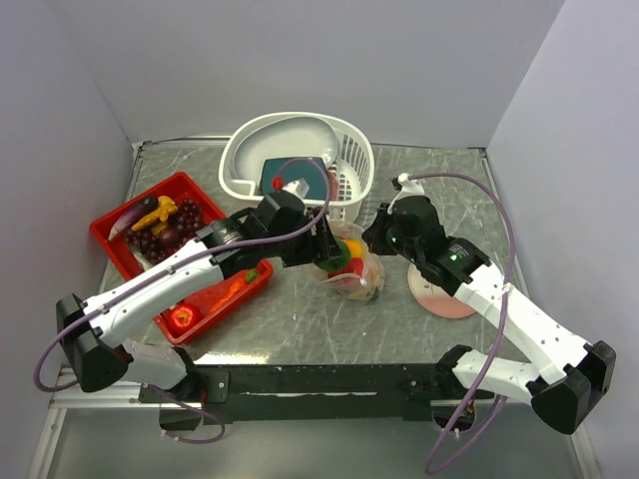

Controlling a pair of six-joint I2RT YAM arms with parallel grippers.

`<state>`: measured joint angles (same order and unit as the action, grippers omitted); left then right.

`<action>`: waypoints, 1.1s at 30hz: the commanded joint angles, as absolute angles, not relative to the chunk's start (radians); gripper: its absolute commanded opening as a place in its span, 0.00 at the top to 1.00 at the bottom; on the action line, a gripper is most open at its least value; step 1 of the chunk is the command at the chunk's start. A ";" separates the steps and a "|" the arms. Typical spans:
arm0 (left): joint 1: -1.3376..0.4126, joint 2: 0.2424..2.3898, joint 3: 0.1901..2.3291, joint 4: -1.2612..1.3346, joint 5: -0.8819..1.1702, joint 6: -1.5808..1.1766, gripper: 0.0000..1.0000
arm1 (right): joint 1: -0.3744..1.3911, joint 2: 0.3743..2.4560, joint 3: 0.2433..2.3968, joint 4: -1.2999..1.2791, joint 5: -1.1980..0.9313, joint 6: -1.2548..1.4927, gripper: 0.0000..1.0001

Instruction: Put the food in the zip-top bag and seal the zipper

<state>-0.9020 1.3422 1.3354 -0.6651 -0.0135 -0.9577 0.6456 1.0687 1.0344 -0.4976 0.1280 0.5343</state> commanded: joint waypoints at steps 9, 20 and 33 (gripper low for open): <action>-0.790 1.496 1.388 -0.582 0.003 -0.902 0.54 | 0.658 1.057 1.098 -0.511 0.158 0.537 1.00; -0.785 1.441 1.453 -0.633 0.095 -0.847 0.01 | 0.658 1.065 1.103 -0.514 0.160 0.519 1.00; -0.392 1.082 1.185 -1.076 -0.216 -1.142 0.07 | 0.658 1.071 1.066 -0.469 0.098 0.483 1.00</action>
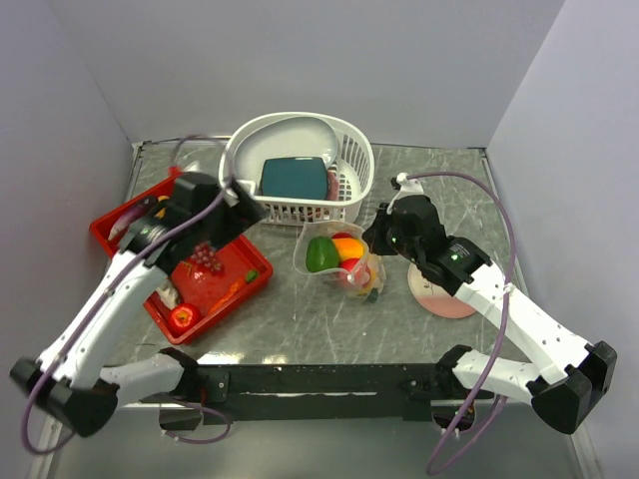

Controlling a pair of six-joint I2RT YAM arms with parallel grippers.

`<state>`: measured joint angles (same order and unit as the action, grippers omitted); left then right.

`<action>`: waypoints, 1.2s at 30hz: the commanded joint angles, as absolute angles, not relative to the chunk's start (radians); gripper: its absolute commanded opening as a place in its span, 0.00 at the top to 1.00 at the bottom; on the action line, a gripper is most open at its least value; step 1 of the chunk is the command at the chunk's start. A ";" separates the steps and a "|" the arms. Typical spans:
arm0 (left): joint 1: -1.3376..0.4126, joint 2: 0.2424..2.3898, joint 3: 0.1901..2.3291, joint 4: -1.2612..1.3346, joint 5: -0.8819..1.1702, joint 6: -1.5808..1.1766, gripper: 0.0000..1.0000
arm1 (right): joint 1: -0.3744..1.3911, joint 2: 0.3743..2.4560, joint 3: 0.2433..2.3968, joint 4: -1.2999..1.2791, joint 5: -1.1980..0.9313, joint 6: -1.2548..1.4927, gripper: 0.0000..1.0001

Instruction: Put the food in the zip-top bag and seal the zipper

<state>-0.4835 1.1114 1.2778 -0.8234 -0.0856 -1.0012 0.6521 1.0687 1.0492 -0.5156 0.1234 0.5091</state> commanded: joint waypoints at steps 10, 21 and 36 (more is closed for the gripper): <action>-0.210 1.098 0.989 -1.330 -0.304 -1.301 0.05 | 0.658 1.106 1.016 -0.433 0.052 0.465 1.00; -0.120 1.195 0.917 -1.296 -0.305 -1.279 0.01 | 0.657 1.098 0.996 -0.408 0.015 0.468 1.00; -0.055 1.282 0.926 -1.262 -0.307 -1.252 0.01 | 0.657 1.095 0.992 -0.405 0.005 0.468 1.00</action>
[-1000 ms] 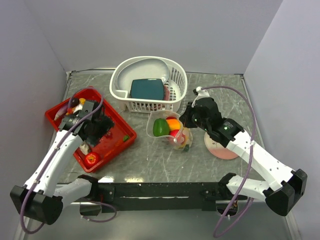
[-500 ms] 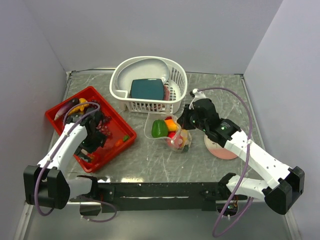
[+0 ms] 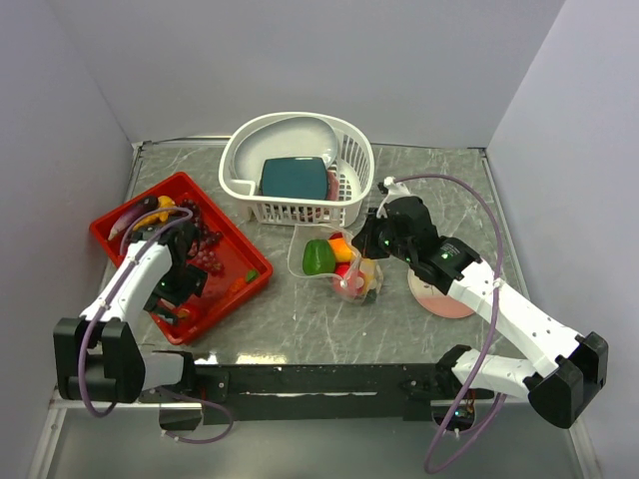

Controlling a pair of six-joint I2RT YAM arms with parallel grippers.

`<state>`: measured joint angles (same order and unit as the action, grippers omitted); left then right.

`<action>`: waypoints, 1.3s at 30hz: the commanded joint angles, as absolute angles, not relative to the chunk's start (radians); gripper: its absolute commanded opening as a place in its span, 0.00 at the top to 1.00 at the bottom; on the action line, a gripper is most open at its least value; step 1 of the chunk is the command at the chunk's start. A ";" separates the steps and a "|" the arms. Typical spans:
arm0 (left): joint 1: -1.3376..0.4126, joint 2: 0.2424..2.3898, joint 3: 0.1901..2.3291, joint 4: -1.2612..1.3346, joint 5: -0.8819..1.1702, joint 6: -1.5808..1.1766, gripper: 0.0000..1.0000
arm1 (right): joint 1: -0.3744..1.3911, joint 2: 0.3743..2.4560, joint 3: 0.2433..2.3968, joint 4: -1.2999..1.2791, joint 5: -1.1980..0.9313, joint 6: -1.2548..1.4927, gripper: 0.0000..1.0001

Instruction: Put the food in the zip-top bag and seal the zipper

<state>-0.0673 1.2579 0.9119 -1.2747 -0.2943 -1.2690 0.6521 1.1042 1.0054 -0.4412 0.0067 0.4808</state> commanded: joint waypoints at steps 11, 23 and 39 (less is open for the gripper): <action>-0.014 1.353 0.900 -1.164 -0.218 -1.190 0.06 | 0.658 1.097 0.991 -0.406 0.003 0.465 1.00; -0.002 1.370 0.900 -1.083 -0.195 -1.137 0.26 | 0.658 1.101 0.991 -0.403 0.003 0.466 1.00; -0.268 1.152 1.236 -1.078 -0.238 -1.017 0.65 | 0.658 1.081 0.999 -0.410 0.015 0.465 1.00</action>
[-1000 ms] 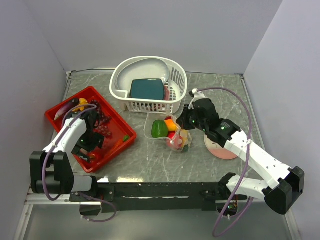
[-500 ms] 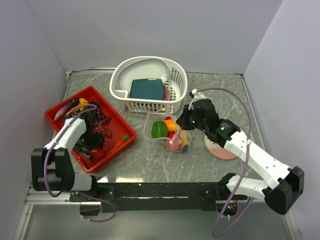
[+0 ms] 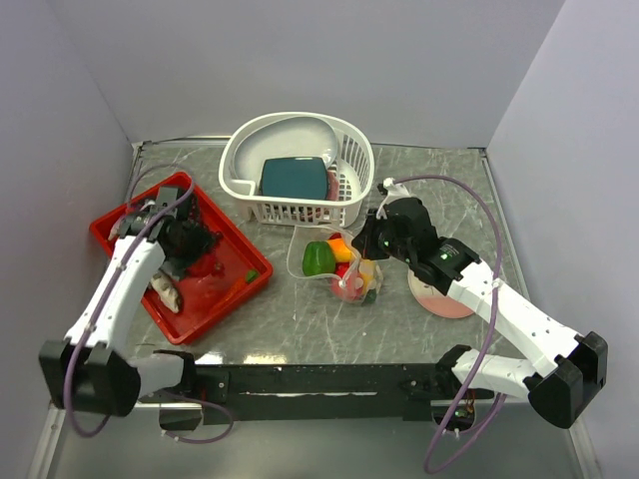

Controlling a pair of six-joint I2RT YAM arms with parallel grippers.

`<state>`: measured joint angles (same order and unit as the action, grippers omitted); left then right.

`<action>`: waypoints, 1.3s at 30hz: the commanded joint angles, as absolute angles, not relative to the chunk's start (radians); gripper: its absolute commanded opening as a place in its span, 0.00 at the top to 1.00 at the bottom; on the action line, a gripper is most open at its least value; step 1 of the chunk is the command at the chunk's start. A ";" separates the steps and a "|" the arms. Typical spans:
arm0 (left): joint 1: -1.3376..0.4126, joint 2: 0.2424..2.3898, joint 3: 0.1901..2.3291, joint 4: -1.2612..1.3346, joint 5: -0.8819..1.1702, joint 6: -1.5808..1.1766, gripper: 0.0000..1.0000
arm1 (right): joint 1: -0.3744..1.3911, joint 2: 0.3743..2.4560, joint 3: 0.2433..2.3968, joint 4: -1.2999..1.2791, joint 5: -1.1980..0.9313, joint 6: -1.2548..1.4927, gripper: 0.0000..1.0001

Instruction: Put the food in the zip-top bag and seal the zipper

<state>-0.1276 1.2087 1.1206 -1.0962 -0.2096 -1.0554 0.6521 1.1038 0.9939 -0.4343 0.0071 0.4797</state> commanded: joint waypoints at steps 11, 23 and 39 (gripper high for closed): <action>-0.692 1.213 1.398 -0.910 -0.175 -1.048 0.69 | 0.658 1.077 1.057 -0.452 0.063 0.479 1.00; -0.900 1.368 1.328 -0.502 -0.094 -1.065 0.68 | 0.658 1.040 1.074 -0.503 0.098 0.543 1.00; -0.936 1.422 1.328 -0.428 -0.025 -0.977 0.01 | 0.658 1.003 1.118 -0.587 0.206 0.561 0.99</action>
